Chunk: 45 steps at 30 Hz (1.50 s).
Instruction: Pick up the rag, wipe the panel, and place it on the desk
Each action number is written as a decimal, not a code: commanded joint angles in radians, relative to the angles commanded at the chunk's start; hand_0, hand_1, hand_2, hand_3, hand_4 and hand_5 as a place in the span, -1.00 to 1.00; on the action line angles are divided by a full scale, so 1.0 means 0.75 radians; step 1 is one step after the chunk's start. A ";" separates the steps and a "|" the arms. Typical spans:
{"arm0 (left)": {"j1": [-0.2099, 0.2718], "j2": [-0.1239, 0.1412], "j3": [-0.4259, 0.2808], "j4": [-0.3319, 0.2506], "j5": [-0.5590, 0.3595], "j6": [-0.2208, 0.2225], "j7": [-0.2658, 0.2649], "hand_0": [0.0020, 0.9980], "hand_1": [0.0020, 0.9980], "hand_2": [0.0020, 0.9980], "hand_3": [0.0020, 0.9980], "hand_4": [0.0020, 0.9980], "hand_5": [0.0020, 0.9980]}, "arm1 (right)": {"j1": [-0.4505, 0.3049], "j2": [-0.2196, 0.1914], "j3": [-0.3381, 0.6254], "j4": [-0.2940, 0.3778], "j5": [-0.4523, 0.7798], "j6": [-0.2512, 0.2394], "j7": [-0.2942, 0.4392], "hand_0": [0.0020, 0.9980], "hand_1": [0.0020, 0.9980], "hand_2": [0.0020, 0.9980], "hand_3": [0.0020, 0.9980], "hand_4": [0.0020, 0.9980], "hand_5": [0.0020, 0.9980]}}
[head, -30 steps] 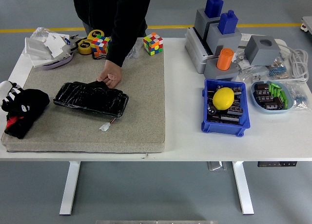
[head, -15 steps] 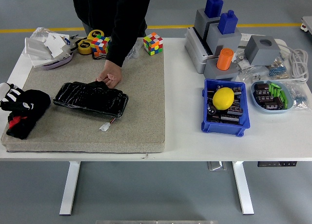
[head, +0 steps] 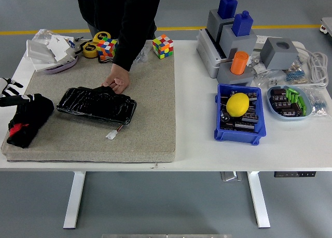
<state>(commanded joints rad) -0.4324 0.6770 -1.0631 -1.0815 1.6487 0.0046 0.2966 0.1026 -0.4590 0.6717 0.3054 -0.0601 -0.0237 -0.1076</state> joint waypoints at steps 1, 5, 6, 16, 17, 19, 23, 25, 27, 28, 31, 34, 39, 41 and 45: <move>0.002 0.005 -0.016 -0.014 0.002 -0.005 0.003 -0.13 0.29 0.38 0.56 1.00 0.52 | 0.000 0.000 0.000 0.000 0.001 0.000 0.000 0.47 0.34 0.37 0.23 1.00 0.13; 0.020 0.022 -0.100 -0.079 -0.050 -0.003 0.012 -0.13 0.29 0.38 0.56 1.00 0.52 | -0.001 0.001 0.003 -0.002 0.001 0.000 0.000 0.47 0.34 0.37 0.23 1.00 0.13; 0.029 0.025 -0.124 -0.100 -0.088 0.010 0.005 -0.13 0.29 0.38 0.56 1.00 0.52 | -0.002 0.002 0.004 -0.003 0.001 -0.001 0.000 0.47 0.34 0.37 0.23 1.00 0.13; 0.094 0.032 -0.239 -0.236 -0.492 0.116 -0.076 -0.18 0.22 0.30 0.52 1.00 0.58 | 0.000 0.008 0.017 -0.005 -0.002 -0.007 -0.001 0.47 0.34 0.37 0.23 1.00 0.11; 0.096 0.031 -0.239 -0.237 -0.530 0.124 -0.085 -0.18 0.22 0.30 0.52 1.00 0.58 | 0.000 0.008 0.018 -0.005 -0.003 -0.007 -0.001 0.47 0.34 0.37 0.23 1.00 0.11; 0.101 0.025 -0.243 -0.235 -0.631 0.130 -0.097 -0.19 0.20 0.30 0.52 1.00 0.58 | 0.000 0.008 0.021 -0.005 -0.004 -0.009 -0.001 0.46 0.34 0.37 0.22 1.00 0.11; 0.114 0.010 -0.265 -0.209 -0.842 0.160 -0.154 -0.19 0.20 0.30 0.52 1.00 0.58 | 0.000 0.010 0.021 -0.004 -0.003 -0.012 0.000 0.46 0.34 0.37 0.22 1.00 0.11; 0.121 0.007 -0.280 -0.202 -0.935 0.170 -0.173 -0.19 0.19 0.29 0.50 1.00 0.59 | -0.001 0.010 0.024 -0.003 -0.004 -0.013 0.000 0.47 0.34 0.37 0.22 1.00 0.10; 0.129 0.006 -0.291 -0.198 -1.036 0.176 -0.195 -0.19 0.19 0.29 0.50 1.00 0.59 | -0.003 0.012 0.025 -0.003 -0.004 -0.012 0.000 0.47 0.34 0.37 0.22 1.00 0.10; 0.132 0.004 -0.298 -0.195 -1.093 0.177 -0.205 -0.19 0.19 0.29 0.50 1.00 0.59 | -0.005 0.013 0.026 -0.003 -0.004 -0.012 0.000 0.47 0.34 0.37 0.22 1.00 0.10; 0.142 0.000 -0.319 -0.187 -1.241 0.186 -0.236 -0.19 0.20 0.29 0.50 1.00 0.59 | -0.009 0.015 0.028 -0.003 -0.003 -0.011 0.000 0.46 0.35 0.37 0.22 1.00 0.10; 0.150 0.000 -0.325 -0.182 -1.337 0.186 -0.254 -0.19 0.20 0.29 0.50 1.00 0.59 | -0.011 0.016 0.031 -0.002 -0.004 -0.011 0.001 0.46 0.35 0.37 0.22 1.00 0.10; 0.158 -0.004 -0.344 -0.183 -1.355 0.195 -0.268 -0.19 0.20 0.29 0.50 1.00 0.59 | -0.009 0.016 0.033 0.000 -0.006 -0.012 0.003 0.46 0.35 0.37 0.22 1.00 0.10; 0.159 0.002 -0.345 -0.192 -1.355 0.189 -0.269 -0.19 0.20 0.29 0.50 1.00 0.59 | -0.009 0.017 0.030 0.000 -0.005 -0.012 0.003 0.46 0.35 0.37 0.22 1.00 0.10; 0.160 0.012 -0.343 -0.200 -1.380 0.189 -0.282 -0.19 0.19 0.29 0.50 1.00 0.58 | -0.009 0.018 0.023 -0.001 -0.003 -0.012 0.002 0.46 0.35 0.37 0.22 1.00 0.10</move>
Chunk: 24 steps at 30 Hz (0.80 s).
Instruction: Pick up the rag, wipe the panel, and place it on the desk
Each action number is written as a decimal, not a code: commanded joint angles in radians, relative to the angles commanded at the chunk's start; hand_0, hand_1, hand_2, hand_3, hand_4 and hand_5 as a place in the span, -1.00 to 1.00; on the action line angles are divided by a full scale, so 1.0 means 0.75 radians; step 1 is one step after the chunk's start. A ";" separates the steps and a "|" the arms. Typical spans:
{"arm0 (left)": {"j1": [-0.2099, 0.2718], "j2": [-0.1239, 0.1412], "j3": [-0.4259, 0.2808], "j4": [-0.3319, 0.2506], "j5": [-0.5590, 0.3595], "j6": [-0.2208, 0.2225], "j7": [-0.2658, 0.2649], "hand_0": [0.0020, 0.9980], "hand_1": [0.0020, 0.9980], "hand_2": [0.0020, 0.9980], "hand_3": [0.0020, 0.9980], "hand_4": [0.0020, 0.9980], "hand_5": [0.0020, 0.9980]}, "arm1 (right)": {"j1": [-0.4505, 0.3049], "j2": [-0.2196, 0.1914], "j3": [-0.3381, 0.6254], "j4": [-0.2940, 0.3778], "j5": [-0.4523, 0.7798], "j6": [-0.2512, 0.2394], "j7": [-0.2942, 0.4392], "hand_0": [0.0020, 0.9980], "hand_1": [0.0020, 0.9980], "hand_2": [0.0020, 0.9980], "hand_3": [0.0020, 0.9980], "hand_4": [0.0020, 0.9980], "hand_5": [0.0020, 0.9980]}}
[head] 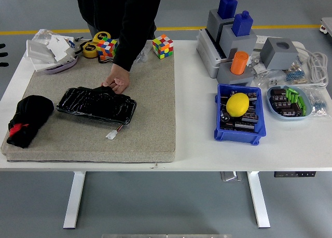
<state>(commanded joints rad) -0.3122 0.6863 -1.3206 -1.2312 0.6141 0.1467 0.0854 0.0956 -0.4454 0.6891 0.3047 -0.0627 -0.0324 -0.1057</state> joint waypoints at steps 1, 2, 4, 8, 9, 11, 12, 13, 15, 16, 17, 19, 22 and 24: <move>-0.001 0.002 -0.001 -0.001 0.006 0.000 0.001 -0.19 0.19 0.29 0.50 1.00 0.58 | 0.001 0.000 -0.003 0.000 0.001 0.000 0.000 0.46 0.35 0.37 0.22 1.00 0.10; -0.001 0.003 0.000 -0.002 0.008 0.001 -0.001 -0.19 0.19 0.29 0.50 1.00 0.58 | 0.002 0.000 -0.006 0.001 0.001 0.000 0.000 0.46 0.35 0.37 0.22 1.00 0.10; 0.000 0.007 0.003 -0.005 0.013 0.003 -0.005 -0.19 0.19 0.29 0.50 1.00 0.58 | 0.003 0.001 -0.013 0.001 0.002 0.001 0.000 0.46 0.35 0.37 0.22 1.00 0.09; 0.003 0.016 0.012 -0.010 0.030 0.006 -0.005 -0.19 0.19 0.29 0.50 1.00 0.58 | 0.002 0.000 -0.024 0.002 0.003 0.001 -0.002 0.46 0.35 0.37 0.22 1.00 0.09; 0.004 0.017 0.013 -0.011 0.031 0.005 -0.004 -0.19 0.19 0.29 0.50 1.00 0.58 | 0.002 0.000 -0.026 0.001 0.004 0.001 -0.002 0.46 0.35 0.37 0.22 1.00 0.09; 0.007 0.020 0.015 -0.015 0.025 0.005 -0.005 -0.19 0.19 0.29 0.50 1.00 0.57 | 0.001 -0.001 -0.028 0.002 0.002 0.001 -0.002 0.46 0.35 0.37 0.22 1.00 0.09; 0.008 0.021 0.018 -0.016 0.017 0.004 -0.007 -0.19 0.19 0.29 0.50 1.00 0.57 | 0.001 -0.001 -0.029 0.002 0.002 0.001 -0.002 0.46 0.35 0.37 0.22 1.00 0.09; 0.009 0.022 0.018 -0.017 0.016 0.005 -0.007 -0.19 0.19 0.29 0.50 1.00 0.57 | 0.001 -0.002 -0.030 0.002 0.002 0.000 -0.003 0.46 0.35 0.37 0.22 1.00 0.09; 0.012 0.022 0.015 -0.019 0.025 0.004 -0.005 -0.19 0.19 0.29 0.50 1.00 0.57 | 0.001 -0.002 -0.032 0.003 0.002 -0.001 -0.002 0.46 0.35 0.37 0.22 1.00 0.09; 0.014 0.023 0.016 -0.019 0.021 0.005 -0.007 -0.19 0.19 0.29 0.50 1.00 0.57 | 0.001 -0.002 -0.033 0.003 0.001 -0.001 -0.002 0.46 0.35 0.37 0.22 1.00 0.09; 0.016 0.025 0.018 -0.019 0.028 0.005 -0.005 -0.19 0.19 0.29 0.50 1.00 0.57 | 0.001 -0.001 -0.036 0.003 0.001 -0.002 -0.001 0.46 0.35 0.37 0.22 1.00 0.09; 0.019 0.029 0.024 -0.019 0.024 0.003 -0.004 -0.19 0.19 0.29 0.50 1.00 0.57 | -0.001 0.002 -0.038 0.003 0.001 -0.003 0.000 0.46 0.35 0.37 0.22 1.00 0.09; 0.025 0.035 0.033 -0.017 0.030 0.003 -0.002 -0.19 0.19 0.29 0.50 1.00 0.55 | -0.007 0.013 -0.041 0.002 -0.001 -0.003 0.001 0.46 0.35 0.37 0.22 1.00 0.09; 0.027 0.039 0.036 -0.017 0.031 0.003 -0.002 -0.19 0.19 0.29 0.50 1.00 0.55 | -0.009 0.019 -0.042 0.002 -0.002 -0.003 0.002 0.46 0.35 0.37 0.22 1.00 0.09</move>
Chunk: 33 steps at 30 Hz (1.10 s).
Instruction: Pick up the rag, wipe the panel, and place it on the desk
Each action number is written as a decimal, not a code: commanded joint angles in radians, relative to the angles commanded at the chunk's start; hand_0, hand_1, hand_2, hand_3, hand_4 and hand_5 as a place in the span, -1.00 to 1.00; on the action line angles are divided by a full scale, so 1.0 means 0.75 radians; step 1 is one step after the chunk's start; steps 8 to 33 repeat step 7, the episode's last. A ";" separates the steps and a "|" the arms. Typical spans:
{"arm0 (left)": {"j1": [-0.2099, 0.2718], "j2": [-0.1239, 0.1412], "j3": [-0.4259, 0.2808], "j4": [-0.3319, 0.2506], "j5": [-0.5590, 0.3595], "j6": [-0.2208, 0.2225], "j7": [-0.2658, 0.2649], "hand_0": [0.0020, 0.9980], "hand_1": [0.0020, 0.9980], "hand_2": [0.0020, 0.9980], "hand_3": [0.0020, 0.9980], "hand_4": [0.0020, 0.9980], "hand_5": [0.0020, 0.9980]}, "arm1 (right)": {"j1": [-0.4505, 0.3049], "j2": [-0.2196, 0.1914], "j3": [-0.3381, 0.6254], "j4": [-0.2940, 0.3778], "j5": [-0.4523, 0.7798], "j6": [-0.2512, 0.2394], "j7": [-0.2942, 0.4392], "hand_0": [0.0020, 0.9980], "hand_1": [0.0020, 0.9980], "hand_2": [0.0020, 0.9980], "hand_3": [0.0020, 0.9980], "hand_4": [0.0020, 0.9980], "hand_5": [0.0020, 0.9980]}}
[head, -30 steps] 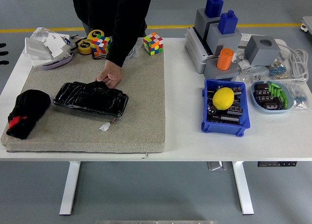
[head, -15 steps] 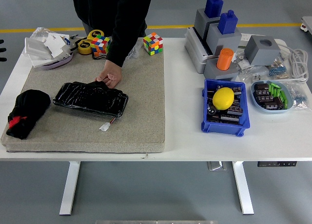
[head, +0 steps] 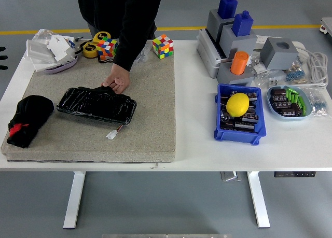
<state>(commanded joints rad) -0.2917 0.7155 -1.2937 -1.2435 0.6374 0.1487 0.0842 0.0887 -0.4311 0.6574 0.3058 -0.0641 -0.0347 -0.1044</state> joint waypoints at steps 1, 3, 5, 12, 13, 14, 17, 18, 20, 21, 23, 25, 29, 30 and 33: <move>0.002 0.004 0.002 0.000 -0.001 0.000 0.000 -0.19 0.19 0.29 0.50 1.00 0.55 | -0.001 0.004 -0.002 0.001 -0.001 0.000 0.001 0.46 0.35 0.37 0.22 1.00 0.09; 0.004 0.010 0.008 -0.002 0.000 -0.001 0.001 -0.19 0.19 0.29 0.50 1.00 0.55 | -0.004 0.012 -0.007 0.001 -0.003 0.000 0.000 0.46 0.35 0.37 0.22 1.00 0.09; 0.004 0.017 0.016 -0.003 -0.006 -0.002 -0.001 -0.19 0.19 0.29 0.50 1.00 0.54 | -0.006 0.015 -0.007 0.002 -0.005 -0.001 0.001 0.46 0.35 0.37 0.22 1.00 0.09; 0.003 0.021 0.021 -0.005 0.000 -0.002 0.001 -0.19 0.19 0.29 0.50 1.00 0.54 | -0.005 0.014 -0.012 0.003 -0.007 -0.003 -0.001 0.46 0.35 0.37 0.22 1.00 0.09; 0.003 0.021 0.021 -0.005 0.000 -0.002 0.001 -0.19 0.19 0.29 0.50 1.00 0.54 | -0.005 0.014 -0.012 0.003 -0.007 -0.003 -0.001 0.46 0.35 0.37 0.22 1.00 0.09; 0.003 0.021 0.021 -0.005 0.000 -0.002 0.001 -0.19 0.19 0.29 0.50 1.00 0.54 | -0.005 0.014 -0.012 0.003 -0.007 -0.003 -0.001 0.46 0.35 0.37 0.22 1.00 0.09; 0.003 0.021 0.021 -0.005 0.000 -0.002 0.001 -0.19 0.19 0.29 0.50 1.00 0.54 | -0.005 0.014 -0.012 0.003 -0.007 -0.003 -0.001 0.46 0.35 0.37 0.22 1.00 0.09; 0.003 0.021 0.021 -0.005 0.000 -0.002 0.001 -0.19 0.19 0.29 0.50 1.00 0.54 | -0.005 0.014 -0.012 0.003 -0.007 -0.003 -0.001 0.46 0.35 0.37 0.22 1.00 0.09; 0.003 0.021 0.021 -0.005 0.000 -0.002 0.001 -0.19 0.19 0.29 0.50 1.00 0.54 | -0.005 0.014 -0.012 0.003 -0.007 -0.003 -0.001 0.46 0.35 0.37 0.22 1.00 0.09; 0.003 0.021 0.021 -0.005 0.000 -0.002 0.001 -0.19 0.19 0.29 0.50 1.00 0.54 | -0.005 0.014 -0.012 0.003 -0.007 -0.003 -0.001 0.46 0.35 0.37 0.22 1.00 0.09; 0.003 0.021 0.021 -0.005 0.000 -0.002 0.001 -0.19 0.19 0.29 0.50 1.00 0.54 | -0.005 0.014 -0.012 0.003 -0.007 -0.003 -0.001 0.46 0.35 0.37 0.22 1.00 0.09; 0.003 0.021 0.021 -0.005 0.000 -0.002 0.001 -0.19 0.19 0.29 0.50 1.00 0.54 | -0.005 0.014 -0.012 0.003 -0.007 -0.003 -0.001 0.46 0.35 0.37 0.22 1.00 0.09; 0.003 0.021 0.021 -0.005 0.000 -0.002 0.001 -0.19 0.19 0.29 0.50 1.00 0.54 | -0.005 0.014 -0.012 0.003 -0.007 -0.003 -0.001 0.46 0.35 0.37 0.22 1.00 0.09; 0.003 0.021 0.021 -0.005 0.000 -0.002 0.001 -0.19 0.19 0.29 0.50 1.00 0.54 | -0.005 0.014 -0.012 0.003 -0.007 -0.003 -0.001 0.46 0.35 0.37 0.22 1.00 0.09; 0.003 0.021 0.021 -0.005 0.000 -0.002 0.001 -0.19 0.19 0.29 0.50 1.00 0.54 | -0.005 0.014 -0.012 0.003 -0.007 -0.003 -0.001 0.46 0.35 0.37 0.22 1.00 0.09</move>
